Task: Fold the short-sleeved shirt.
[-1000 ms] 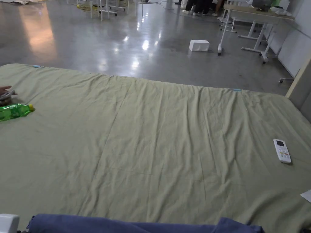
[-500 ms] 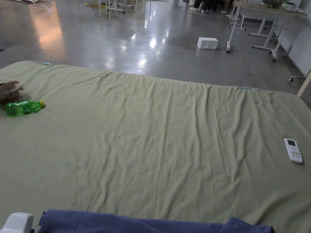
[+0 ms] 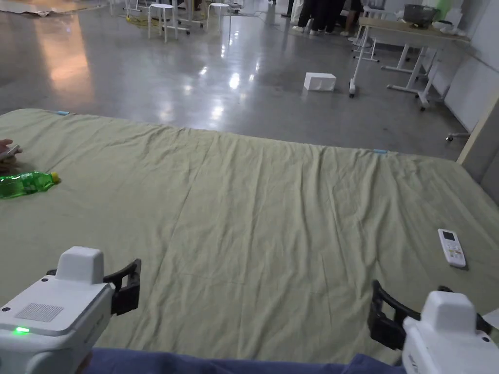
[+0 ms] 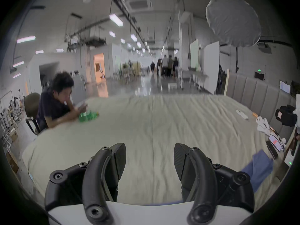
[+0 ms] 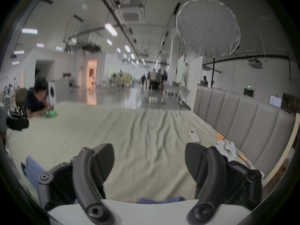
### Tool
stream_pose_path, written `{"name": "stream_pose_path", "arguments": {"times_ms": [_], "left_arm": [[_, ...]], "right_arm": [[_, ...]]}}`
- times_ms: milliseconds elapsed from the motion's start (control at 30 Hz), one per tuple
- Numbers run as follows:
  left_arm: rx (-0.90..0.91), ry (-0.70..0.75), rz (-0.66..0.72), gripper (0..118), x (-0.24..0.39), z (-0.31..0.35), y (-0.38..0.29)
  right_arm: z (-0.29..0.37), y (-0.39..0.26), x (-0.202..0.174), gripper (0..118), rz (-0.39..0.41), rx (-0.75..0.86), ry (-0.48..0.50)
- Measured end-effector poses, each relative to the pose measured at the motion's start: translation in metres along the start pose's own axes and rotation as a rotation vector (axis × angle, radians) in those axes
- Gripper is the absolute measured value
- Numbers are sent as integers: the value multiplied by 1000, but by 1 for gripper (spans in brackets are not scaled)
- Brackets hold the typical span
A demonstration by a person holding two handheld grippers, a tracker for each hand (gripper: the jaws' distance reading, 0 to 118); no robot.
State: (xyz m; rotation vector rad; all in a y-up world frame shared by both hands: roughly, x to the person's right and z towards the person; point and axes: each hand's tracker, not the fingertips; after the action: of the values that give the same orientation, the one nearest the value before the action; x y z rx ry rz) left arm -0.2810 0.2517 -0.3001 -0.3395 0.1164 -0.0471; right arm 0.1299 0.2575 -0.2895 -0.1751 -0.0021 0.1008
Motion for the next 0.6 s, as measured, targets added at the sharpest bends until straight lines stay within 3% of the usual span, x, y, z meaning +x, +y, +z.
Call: {"name": "stream_pose_path", "arguments": {"times_ms": [67, 133, 167, 200, 233, 300, 367, 400, 600], "left_arm": [[74, 20, 5, 63, 13, 4, 13], [127, 14, 36, 61, 17, 5, 21], [150, 13, 48, 59, 21, 7, 26], [178, 38, 47, 55, 24, 9, 28], [199, 63, 34, 46, 26, 9, 29], [224, 87, -4, 12, 32, 12, 33], [231, 68, -8, 7, 32, 14, 35], [228, 32, -17, 4, 31, 15, 36], [218, 81, -29, 0, 30, 21, 35]], "right_arm": [[-6, 10, -15, 84, -6, 70, 18], [-8, 16, -27, 64, -13, 109, 5], [-10, 20, -36, 48, 3, 141, 6], [-12, 22, -41, 24, 14, 147, -10], [-12, 24, -45, 15, 13, 165, -24], [-10, 31, -52, 13, -20, 178, -17], [-12, 31, -57, 1, -38, 167, -26], [-11, 36, -61, 1, 47, 212, -73], [-14, 42, -70, 0, 37, 193, -93]]}}
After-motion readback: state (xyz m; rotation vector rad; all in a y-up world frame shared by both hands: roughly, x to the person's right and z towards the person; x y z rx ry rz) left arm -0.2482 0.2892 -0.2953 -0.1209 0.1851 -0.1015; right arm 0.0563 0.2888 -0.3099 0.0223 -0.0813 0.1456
